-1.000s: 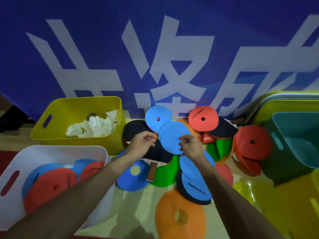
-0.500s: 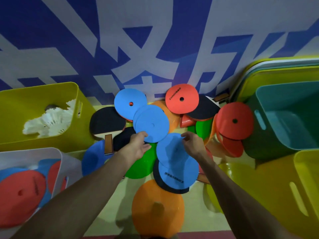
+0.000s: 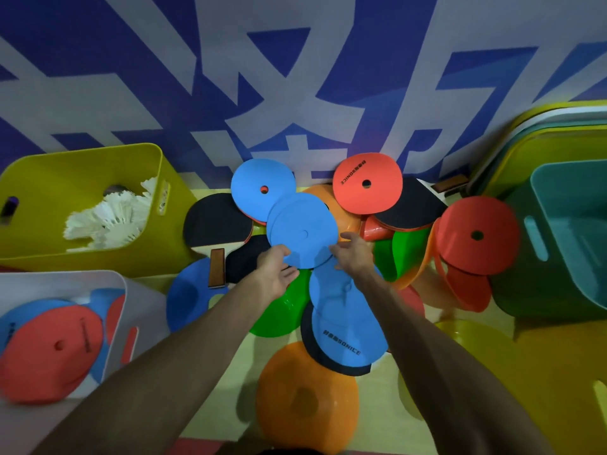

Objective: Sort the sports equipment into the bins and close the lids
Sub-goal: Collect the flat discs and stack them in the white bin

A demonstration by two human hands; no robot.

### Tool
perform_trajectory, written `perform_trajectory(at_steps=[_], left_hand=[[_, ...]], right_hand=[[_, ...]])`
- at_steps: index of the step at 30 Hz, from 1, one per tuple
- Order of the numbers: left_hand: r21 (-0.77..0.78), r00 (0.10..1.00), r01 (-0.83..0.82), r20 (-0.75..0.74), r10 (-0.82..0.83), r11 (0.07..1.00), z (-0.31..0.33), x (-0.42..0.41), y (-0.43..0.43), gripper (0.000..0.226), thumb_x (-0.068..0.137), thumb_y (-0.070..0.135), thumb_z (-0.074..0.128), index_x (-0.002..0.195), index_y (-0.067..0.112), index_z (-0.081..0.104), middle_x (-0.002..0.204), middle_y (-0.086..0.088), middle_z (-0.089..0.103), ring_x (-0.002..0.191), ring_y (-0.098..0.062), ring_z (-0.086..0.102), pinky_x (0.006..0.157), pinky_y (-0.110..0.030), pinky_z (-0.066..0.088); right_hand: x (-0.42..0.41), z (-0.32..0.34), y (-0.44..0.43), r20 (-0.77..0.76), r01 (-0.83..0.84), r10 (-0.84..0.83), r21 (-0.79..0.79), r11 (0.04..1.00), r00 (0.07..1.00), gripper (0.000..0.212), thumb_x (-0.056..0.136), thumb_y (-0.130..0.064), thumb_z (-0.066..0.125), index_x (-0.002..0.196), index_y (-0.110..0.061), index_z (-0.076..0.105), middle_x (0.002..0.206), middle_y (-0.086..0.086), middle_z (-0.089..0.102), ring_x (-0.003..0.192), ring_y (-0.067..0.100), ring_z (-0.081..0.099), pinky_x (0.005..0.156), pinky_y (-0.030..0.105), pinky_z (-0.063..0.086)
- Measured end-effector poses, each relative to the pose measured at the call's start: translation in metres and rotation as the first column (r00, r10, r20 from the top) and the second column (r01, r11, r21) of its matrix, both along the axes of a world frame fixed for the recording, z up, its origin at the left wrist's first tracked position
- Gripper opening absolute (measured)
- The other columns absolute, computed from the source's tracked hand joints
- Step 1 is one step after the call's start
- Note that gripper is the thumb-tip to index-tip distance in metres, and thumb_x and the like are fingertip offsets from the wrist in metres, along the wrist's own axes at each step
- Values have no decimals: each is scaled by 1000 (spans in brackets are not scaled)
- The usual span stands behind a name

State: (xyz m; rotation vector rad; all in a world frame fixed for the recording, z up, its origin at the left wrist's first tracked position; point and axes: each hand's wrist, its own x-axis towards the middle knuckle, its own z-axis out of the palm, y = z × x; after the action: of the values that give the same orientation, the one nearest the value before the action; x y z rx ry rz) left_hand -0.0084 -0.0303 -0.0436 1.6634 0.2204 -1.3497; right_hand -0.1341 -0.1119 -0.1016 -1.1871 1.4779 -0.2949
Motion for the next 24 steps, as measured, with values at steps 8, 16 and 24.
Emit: perform_trajectory(at_steps=[8,16,24], left_hand=[[15,992,91,87,-92,996,-3,9,4,34,93,6,48,127,2,47,125,-17,49,118,-32,51,104,-40,43],[128,880,271,368,-300,954,1,29,-19,14,86,6,46,75,7,54,86,-14,60,78,-25,54,62,-30,37],[119,896,249,349,-276,961,-3,33,-39,23,92,7,44,114,11,49,109,-3,50,96,-21,47,79,-30,38]], right_hand=[[8,10,-9,-65,18,-28,-153,988,998,13,84,-18,66,94,-13,60,98,13,71,92,32,66,84,45,54],[-30,38,-10,-128,152,-202,-325,933,971,18,89,-11,52,104,-8,62,102,13,70,97,33,63,85,42,52],[-35,40,12,-109,247,-287,-284,926,952,23,91,-13,50,112,-7,58,113,16,66,106,35,59,93,47,48]])
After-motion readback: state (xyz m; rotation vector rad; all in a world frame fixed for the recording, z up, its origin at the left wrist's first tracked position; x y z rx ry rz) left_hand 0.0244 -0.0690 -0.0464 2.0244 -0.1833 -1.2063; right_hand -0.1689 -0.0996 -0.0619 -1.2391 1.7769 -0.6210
